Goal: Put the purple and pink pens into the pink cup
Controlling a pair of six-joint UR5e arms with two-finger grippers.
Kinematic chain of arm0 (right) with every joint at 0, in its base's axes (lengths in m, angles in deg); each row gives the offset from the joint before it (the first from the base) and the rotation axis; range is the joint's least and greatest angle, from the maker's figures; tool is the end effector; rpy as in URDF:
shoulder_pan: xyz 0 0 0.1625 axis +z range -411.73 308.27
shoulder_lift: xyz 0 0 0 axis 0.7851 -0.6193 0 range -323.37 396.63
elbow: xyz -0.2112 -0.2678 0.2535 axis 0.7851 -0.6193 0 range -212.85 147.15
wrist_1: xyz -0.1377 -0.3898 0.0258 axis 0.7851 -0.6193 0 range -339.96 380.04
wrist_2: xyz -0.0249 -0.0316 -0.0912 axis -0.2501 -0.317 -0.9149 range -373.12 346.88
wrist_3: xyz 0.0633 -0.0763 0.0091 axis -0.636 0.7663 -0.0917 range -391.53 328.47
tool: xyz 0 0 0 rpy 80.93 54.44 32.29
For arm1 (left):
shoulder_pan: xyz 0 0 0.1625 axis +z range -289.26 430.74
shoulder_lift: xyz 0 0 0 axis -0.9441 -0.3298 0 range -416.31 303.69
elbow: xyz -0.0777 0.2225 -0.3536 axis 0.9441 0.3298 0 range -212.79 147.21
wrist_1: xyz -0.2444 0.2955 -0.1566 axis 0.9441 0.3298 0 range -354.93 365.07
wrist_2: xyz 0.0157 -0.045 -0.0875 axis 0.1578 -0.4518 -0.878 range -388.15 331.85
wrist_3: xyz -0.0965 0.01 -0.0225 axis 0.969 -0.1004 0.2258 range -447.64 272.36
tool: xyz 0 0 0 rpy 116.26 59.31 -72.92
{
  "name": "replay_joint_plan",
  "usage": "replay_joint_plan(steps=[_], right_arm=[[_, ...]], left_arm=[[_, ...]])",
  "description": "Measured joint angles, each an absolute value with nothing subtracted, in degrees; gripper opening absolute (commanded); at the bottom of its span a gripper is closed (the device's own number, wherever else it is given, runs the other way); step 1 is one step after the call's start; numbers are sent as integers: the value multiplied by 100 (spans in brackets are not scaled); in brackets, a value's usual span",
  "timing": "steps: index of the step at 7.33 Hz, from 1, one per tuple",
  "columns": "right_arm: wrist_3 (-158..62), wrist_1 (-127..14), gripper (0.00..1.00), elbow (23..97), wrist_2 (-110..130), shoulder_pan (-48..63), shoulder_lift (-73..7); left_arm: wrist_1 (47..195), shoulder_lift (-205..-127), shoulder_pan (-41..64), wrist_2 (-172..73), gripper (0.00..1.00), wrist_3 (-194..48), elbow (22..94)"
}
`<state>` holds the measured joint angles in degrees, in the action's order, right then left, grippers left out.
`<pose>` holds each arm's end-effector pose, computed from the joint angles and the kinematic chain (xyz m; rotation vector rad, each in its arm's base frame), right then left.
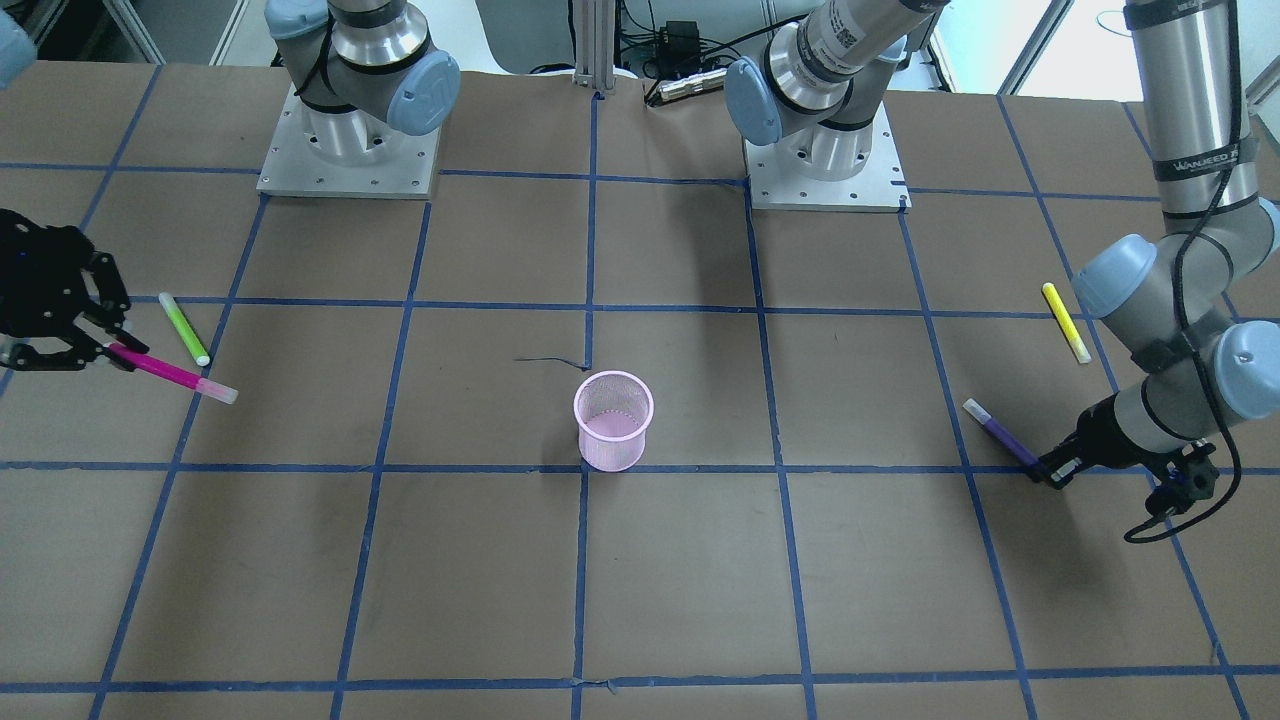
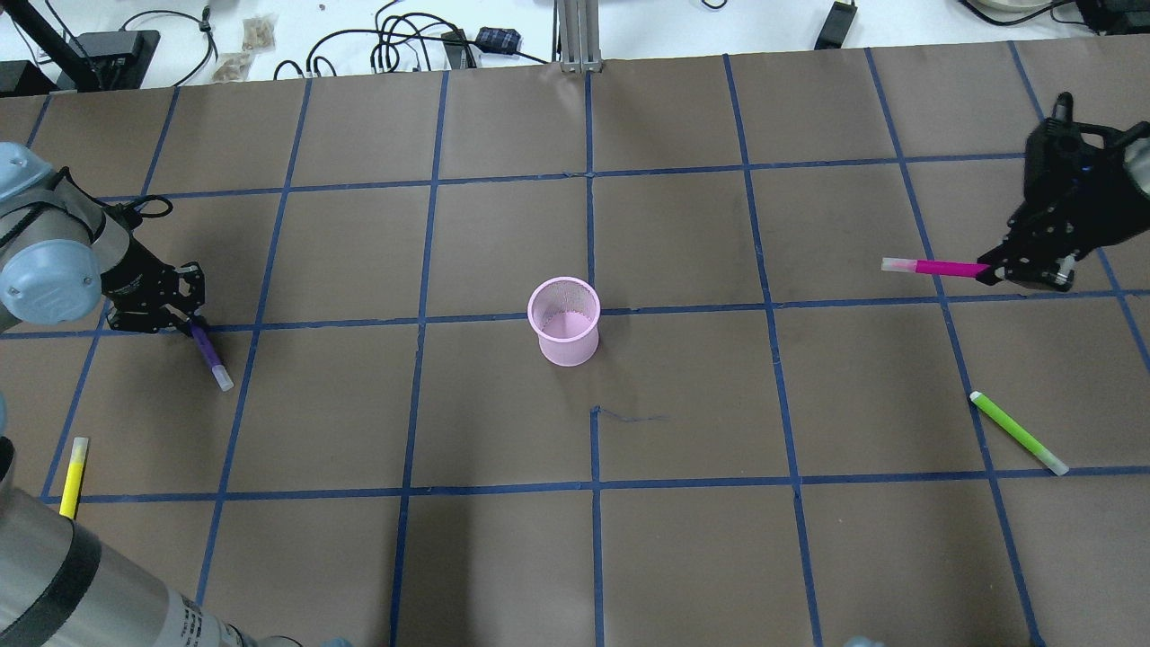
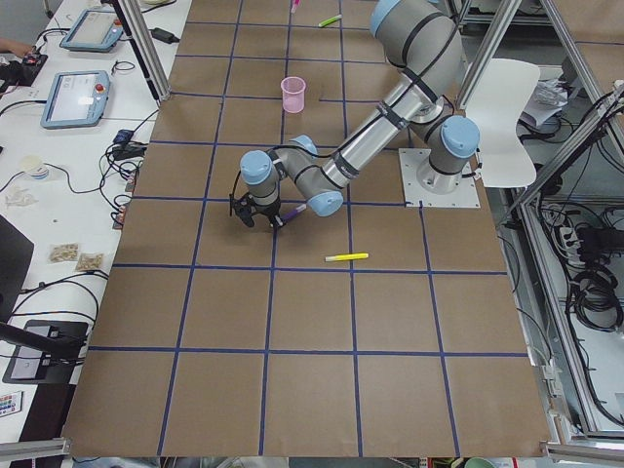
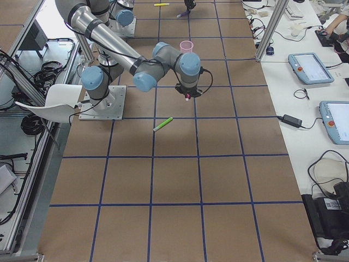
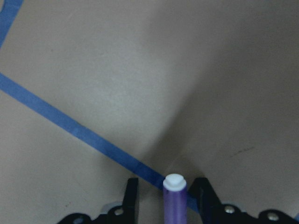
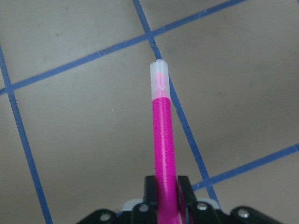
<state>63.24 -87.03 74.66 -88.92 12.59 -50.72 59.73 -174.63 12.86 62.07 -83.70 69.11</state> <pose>-0.0667 -0.5029 0.3500 -1.6694 2.4428 -0.2803 0.2021 -0.5720 0.1757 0.9660 -2.9687 -0.1305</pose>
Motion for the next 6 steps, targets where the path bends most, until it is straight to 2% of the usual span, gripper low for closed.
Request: replay_joint_plan(steps=[3, 6], right_arm=[[3905, -8790, 7, 6960, -9172, 3203, -5148], [2342, -8752, 7, 6191, -10175, 4923, -4755]], left_arm=[[6001, -17148, 1179, 6120, 0, -8385, 6777], [6021, -16795, 1055, 5960, 0, -8422, 6577]])
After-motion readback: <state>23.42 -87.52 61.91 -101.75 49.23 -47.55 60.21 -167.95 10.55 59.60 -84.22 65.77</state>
